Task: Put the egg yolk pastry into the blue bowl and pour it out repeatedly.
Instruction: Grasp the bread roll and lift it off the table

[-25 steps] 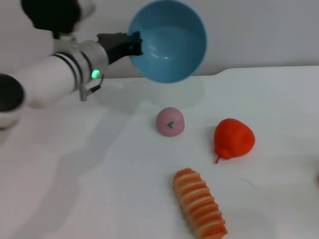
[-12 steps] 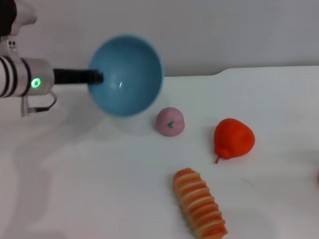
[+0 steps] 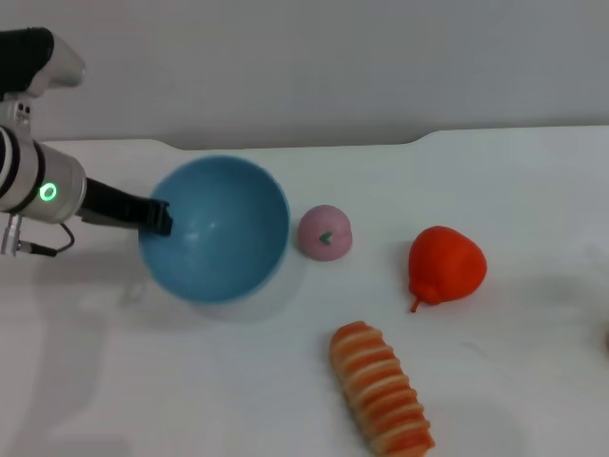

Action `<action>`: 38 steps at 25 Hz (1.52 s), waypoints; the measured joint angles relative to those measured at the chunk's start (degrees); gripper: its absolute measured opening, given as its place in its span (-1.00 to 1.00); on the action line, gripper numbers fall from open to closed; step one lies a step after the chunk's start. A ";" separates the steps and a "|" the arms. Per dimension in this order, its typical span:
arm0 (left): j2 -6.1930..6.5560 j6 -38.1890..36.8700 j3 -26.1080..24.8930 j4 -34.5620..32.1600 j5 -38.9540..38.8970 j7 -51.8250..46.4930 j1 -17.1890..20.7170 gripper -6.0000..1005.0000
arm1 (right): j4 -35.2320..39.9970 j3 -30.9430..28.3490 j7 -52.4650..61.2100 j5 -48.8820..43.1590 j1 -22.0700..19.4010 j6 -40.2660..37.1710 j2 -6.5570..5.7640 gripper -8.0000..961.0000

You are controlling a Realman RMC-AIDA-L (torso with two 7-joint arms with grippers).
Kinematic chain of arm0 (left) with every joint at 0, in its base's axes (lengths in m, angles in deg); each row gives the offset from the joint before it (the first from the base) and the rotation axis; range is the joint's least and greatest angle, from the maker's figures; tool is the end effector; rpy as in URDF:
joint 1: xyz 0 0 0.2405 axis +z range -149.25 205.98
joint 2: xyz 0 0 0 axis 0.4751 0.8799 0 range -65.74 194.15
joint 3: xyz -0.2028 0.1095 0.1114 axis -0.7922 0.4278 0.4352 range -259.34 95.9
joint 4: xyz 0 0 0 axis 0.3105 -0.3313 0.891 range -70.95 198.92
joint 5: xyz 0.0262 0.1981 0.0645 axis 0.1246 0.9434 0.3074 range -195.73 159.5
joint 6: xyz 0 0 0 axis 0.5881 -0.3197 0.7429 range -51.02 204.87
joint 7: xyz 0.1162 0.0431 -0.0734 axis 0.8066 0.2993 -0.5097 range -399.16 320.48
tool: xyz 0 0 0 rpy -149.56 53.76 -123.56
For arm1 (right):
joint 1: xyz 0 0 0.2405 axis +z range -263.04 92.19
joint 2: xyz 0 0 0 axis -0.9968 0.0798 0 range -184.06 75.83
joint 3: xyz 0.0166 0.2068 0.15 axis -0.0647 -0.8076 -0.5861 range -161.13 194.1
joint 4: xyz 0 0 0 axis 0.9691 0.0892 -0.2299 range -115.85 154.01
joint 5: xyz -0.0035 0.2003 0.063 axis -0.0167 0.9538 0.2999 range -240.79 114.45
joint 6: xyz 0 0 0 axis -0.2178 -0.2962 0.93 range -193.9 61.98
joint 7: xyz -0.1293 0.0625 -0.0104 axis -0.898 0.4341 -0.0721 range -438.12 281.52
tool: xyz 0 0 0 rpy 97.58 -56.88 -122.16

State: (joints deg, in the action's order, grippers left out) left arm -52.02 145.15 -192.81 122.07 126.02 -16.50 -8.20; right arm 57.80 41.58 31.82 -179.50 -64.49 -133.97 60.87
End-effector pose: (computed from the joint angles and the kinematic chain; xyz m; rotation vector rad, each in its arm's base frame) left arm -0.2372 0.4042 0.0133 -2.1928 -1.3830 0.1044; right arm 0.3881 0.3184 0.0813 -1.8135 1.4663 0.6623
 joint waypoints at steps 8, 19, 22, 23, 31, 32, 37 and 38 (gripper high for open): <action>0.17 5.17 -0.11 0.02 0.19 -0.14 -0.20 -0.99 | 14.66 5.36 14.90 -12.42 1.45 -9.81 0.21 -0.05; -1.11 7.15 0.01 0.02 5.86 -1.75 -0.88 -0.99 | 32.61 6.45 29.64 -32.20 2.88 -26.47 0.23 -0.06; -1.20 7.42 0.22 0.01 5.90 -1.76 -1.20 -0.99 | 32.10 6.46 29.97 -34.24 2.71 -26.73 0.37 -0.06; -1.23 7.50 0.23 0.01 5.91 -1.77 -1.36 -0.99 | 31.51 6.46 29.99 -34.79 2.66 -26.49 0.41 -0.06; -1.36 8.13 0.41 1.27 5.96 -1.80 -2.36 -0.99 | 26.40 6.45 30.07 -38.38 2.51 -23.37 0.57 -0.07; -1.38 8.23 0.41 1.55 5.96 -1.80 -2.42 -0.99 | 26.13 6.45 30.09 -38.65 2.51 -23.03 0.59 -0.07; -1.38 8.39 0.44 2.15 5.99 -1.83 -2.61 -0.99 | 25.89 6.37 30.35 -38.98 2.57 -22.30 0.64 -0.08; -1.38 8.40 0.44 2.16 5.99 -1.83 -2.62 -0.99 | 25.89 6.37 30.42 -39.02 2.58 -21.96 0.64 -0.08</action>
State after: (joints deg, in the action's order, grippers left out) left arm -53.40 153.55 -192.37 124.23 132.01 -18.33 -10.82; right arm 83.69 47.95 62.24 -218.51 -61.90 -155.93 61.51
